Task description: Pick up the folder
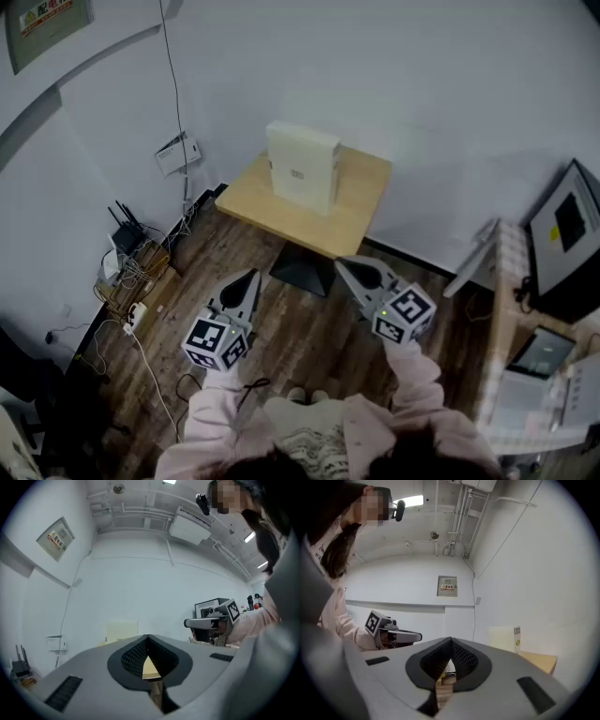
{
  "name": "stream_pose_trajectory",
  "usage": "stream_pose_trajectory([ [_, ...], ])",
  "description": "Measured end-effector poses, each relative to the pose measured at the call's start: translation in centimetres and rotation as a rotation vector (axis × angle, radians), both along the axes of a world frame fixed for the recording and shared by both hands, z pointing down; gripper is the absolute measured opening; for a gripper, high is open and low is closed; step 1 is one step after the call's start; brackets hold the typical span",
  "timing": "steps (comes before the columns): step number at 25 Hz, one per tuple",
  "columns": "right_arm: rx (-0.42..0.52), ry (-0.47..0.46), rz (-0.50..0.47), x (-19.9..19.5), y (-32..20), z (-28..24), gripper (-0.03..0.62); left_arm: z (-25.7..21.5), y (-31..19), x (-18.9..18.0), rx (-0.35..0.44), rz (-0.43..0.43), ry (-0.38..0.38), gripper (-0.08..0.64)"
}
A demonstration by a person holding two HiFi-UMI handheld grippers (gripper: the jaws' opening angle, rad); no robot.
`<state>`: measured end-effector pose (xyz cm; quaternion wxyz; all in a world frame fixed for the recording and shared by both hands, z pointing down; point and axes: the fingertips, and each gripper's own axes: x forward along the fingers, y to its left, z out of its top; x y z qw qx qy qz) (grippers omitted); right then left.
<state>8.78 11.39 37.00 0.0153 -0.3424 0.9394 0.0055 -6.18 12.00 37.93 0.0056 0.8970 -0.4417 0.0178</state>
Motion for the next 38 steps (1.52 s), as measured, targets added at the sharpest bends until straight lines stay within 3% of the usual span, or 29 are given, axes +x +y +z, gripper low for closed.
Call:
stream_pose_trajectory([
  [26,0.008,-0.032,-0.020,1.5,-0.9,0.3,-0.014,1.0,-0.5,1.2,-0.024,-0.020,0.012,-0.006],
  [38,-0.031,-0.028,-0.047,0.3,-3.0,1.5,-0.014,2.1,-2.6,1.1,-0.048,-0.030,0.019,-0.006],
])
